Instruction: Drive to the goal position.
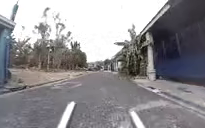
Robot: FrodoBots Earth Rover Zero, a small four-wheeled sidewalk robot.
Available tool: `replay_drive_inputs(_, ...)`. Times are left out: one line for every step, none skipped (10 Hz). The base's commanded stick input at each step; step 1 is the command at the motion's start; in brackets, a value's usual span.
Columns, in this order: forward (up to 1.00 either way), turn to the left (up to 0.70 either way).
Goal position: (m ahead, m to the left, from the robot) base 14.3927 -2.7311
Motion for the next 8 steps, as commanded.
replay_drive_inputs(0.7,0.01)
replay_drive_inputs(0.7,0.05)
replay_drive_inputs(0.7,0.0)
replay_drive_inputs(0.7,0.0)
replay_drive_inputs(0.7,0.0)
replay_drive_inputs(0.7,0.0)
replay_drive_inputs(0.7,0.0)
replay_drive_inputs(0.7,0.0)
